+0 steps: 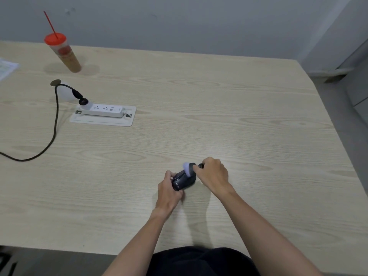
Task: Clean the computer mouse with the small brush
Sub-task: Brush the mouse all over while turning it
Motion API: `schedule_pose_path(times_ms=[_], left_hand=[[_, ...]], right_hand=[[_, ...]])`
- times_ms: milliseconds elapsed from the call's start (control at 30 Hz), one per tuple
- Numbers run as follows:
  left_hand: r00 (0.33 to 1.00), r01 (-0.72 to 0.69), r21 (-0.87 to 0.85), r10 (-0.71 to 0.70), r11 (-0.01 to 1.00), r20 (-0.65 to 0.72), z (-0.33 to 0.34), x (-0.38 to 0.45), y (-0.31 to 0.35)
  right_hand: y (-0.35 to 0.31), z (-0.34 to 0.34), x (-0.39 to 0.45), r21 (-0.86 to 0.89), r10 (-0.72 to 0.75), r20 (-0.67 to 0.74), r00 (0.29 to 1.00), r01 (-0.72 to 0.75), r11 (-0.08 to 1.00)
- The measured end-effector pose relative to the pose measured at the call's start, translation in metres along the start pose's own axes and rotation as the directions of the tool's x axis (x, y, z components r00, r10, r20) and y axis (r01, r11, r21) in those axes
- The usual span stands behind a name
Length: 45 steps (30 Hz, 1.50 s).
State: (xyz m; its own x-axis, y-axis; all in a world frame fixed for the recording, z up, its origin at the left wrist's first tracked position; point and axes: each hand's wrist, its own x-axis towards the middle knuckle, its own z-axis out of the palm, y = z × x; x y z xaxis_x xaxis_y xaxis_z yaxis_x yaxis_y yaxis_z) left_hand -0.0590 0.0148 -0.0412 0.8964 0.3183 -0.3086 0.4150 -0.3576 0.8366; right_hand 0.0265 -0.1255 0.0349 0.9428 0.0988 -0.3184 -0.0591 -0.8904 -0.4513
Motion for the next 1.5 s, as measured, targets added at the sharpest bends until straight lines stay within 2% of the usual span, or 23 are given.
schedule_pose_path(times_ms=[67,167,233,300,367,400,467,533,600,667,733,800,833,900,967,1000,1033,1133,1200,1300,1333,1433,1500], left_hand=[[1.0,-0.019,-0.001,0.019,1.0,-0.008,0.001,0.001,0.0],[0.999,-0.023,0.027,0.024,0.999,-0.024,0.001,0.001,0.001],[0.999,-0.04,0.038,0.041,0.999,-0.025,0.001,0.002,0.0],[0.998,-0.064,0.038,0.065,0.997,-0.019,0.001,0.003,-0.003],[0.997,-0.076,0.041,0.077,0.996,-0.027,0.0,0.002,-0.003],[0.996,-0.076,0.045,0.077,0.996,-0.033,0.0,0.002,-0.003],[0.997,-0.071,0.051,0.073,0.996,-0.036,0.0,0.002,-0.003],[0.997,-0.07,0.055,0.072,0.996,-0.035,0.0,0.002,-0.003],[0.996,-0.077,0.059,0.079,0.995,-0.033,0.0,0.002,-0.003],[0.997,-0.07,0.051,0.071,0.996,-0.025,-0.001,0.001,-0.003],[0.999,-0.042,0.039,0.043,0.998,-0.019,-0.002,0.001,-0.001],[1.0,-0.015,0.027,0.016,1.0,-0.014,-0.002,0.001,-0.001],[1.0,-0.008,0.029,0.008,1.0,-0.014,-0.003,0.001,-0.001],[1.0,0.009,0.032,-0.008,0.999,-0.007,-0.004,0.0,0.001],[1.0,0.031,0.015,-0.031,0.999,0.002,-0.004,0.0,0.003],[0.999,0.043,0.007,-0.043,0.999,0.003,-0.005,0.0,0.004],[0.998,0.056,0.0,-0.056,0.998,0.002,-0.005,-0.001,0.005],[0.996,0.092,-0.034,-0.093,0.995,-0.015,-0.006,-0.001,0.007],[0.992,0.115,-0.049,-0.117,0.992,-0.038,-0.006,-0.001,0.009],[0.989,0.134,-0.053,-0.137,0.99,-0.057,-0.008,-0.001,0.009],[0.988,0.138,-0.057,-0.141,0.989,-0.058,-0.008,-0.001,0.01],[0.988,0.141,-0.062,-0.145,0.988,-0.058,-0.008,-0.003,0.012],[0.987,0.147,-0.058,-0.15,0.987,-0.062,-0.007,-0.003,0.015]], right_hand=[[-0.005,-0.006,0.001,0.014,-0.024,-0.026,0.999,0.025,1.0],[-0.013,-0.013,0.004,0.309,-0.069,0.217,0.974,-0.002,0.951],[-0.013,-0.011,0.008,0.259,-0.001,0.289,0.957,-0.077,0.963],[-0.01,-0.012,0.011,0.085,0.095,0.166,0.982,-0.11,0.99],[-0.009,-0.014,0.013,0.023,0.081,0.049,0.996,-0.082,0.996],[-0.009,-0.015,0.014,0.059,0.048,0.056,0.997,-0.051,0.997],[-0.012,-0.017,0.016,0.276,0.006,0.2,0.98,-0.062,0.959],[-0.012,-0.016,0.018,0.316,0.008,0.321,0.947,-0.115,0.942],[-0.009,-0.014,0.02,0.106,0.052,0.248,0.967,-0.08,0.991],[-0.004,-0.013,0.02,-0.05,0.045,0.08,0.996,-0.041,0.998],[0.001,-0.011,0.02,0.067,-0.007,0.08,0.997,0.002,0.998],[0.005,-0.01,0.02,0.291,-0.042,0.249,0.968,-0.033,0.956],[0.007,-0.007,0.019,0.309,-0.047,0.305,0.951,-0.052,0.95],[0.016,-0.001,0.018,0.15,-0.001,0.269,0.963,-0.04,0.988],[0.023,0.004,0.015,-0.055,0.053,0.091,0.994,-0.048,0.997],[0.026,0.004,0.014,-0.07,0.056,0.033,0.998,-0.054,0.996],[0.029,0.006,0.013,-0.023,0.052,0.032,0.998,-0.051,0.998],[0.033,0.005,0.011,0.331,0.02,0.236,0.972,-0.099,0.939],[0.039,0.008,0.008,0.295,0.037,0.263,0.964,-0.117,0.948],[0.046,0.009,0.006,0.07,0.112,0.094,0.989,-0.118,0.99],[0.047,0.009,0.005,0.126,0.094,0.075,0.993,-0.103,0.987],[0.04,0.007,0.002,0.355,-0.058,0.162,0.985,-0.003,0.935],[0.037,0.009,0.001,0.31,-0.106,0.179,0.978,0.046,0.95]])
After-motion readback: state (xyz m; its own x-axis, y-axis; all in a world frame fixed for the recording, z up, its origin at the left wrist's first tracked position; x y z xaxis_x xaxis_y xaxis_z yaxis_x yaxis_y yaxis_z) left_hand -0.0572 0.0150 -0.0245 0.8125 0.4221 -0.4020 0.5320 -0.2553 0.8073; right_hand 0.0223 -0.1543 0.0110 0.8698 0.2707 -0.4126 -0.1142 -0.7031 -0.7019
